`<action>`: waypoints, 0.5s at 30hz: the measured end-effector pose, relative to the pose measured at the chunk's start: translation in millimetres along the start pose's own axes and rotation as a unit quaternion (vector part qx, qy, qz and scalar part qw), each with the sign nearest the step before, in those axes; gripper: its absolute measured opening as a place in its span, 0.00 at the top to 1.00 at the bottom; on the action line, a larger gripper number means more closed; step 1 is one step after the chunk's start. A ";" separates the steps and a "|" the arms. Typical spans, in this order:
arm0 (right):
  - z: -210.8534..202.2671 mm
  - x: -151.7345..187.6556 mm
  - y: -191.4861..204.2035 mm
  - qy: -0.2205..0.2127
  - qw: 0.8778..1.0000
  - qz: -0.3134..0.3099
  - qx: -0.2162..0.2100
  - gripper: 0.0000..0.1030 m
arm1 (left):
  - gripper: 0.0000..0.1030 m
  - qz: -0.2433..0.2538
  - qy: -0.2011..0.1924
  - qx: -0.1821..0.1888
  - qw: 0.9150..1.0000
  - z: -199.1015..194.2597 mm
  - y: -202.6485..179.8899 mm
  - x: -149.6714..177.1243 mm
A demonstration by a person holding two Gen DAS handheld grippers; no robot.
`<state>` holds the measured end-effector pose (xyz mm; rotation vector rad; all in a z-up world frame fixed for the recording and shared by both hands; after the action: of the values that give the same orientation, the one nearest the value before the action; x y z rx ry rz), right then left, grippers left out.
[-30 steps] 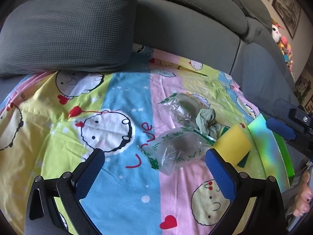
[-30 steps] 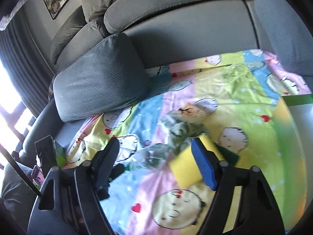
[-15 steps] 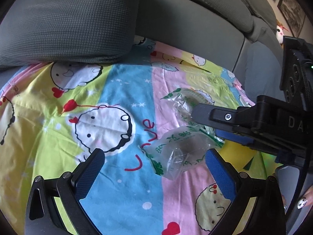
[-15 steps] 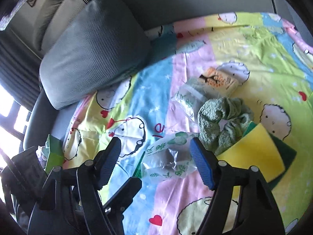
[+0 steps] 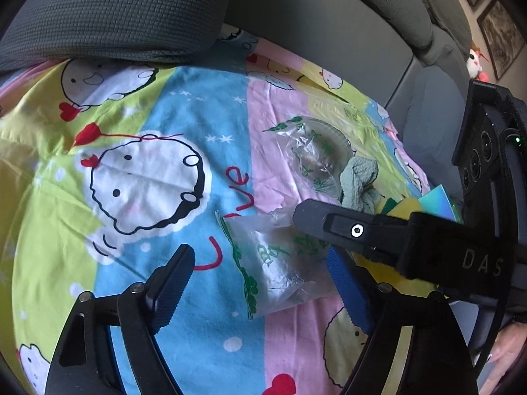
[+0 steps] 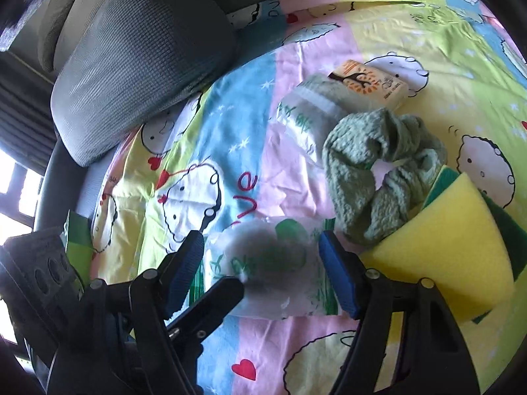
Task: Organize objects
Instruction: 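Grasp the clear plastic bag with green print using the right gripper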
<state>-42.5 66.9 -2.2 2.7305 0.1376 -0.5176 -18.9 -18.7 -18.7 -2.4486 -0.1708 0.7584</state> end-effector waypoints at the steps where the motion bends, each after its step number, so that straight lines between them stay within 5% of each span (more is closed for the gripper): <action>1: 1.0 1.5 0.1 0.003 1.000 -0.002 0.007 0.30 | 0.29 -0.004 -0.001 0.007 1.000 -1.1 0.3 -0.3; 10: 13.5 6.6 8.9 0.006 0.999 -0.041 0.029 0.16 | 0.53 0.029 0.001 0.030 0.999 -1.8 -13.2 4.7; 15: 9.7 6.9 8.1 -0.002 0.999 -0.038 0.015 0.27 | 0.55 0.051 -0.017 0.042 0.998 -10.5 -22.5 3.4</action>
<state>-38.0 56.1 -10.6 2.7624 0.2352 -0.5502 -9.4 -4.1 -0.8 -2.3802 -0.0274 0.8351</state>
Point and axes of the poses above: each gripper's, at about its wrist camera, not at the fingertips, and z roughly the way its jaws point, y to its left, x to its underside, the point moved 5 cm from there along z, roughly the way its jaws point, and after that the axes turned 9 degrees about x, right-handed, at the moved point
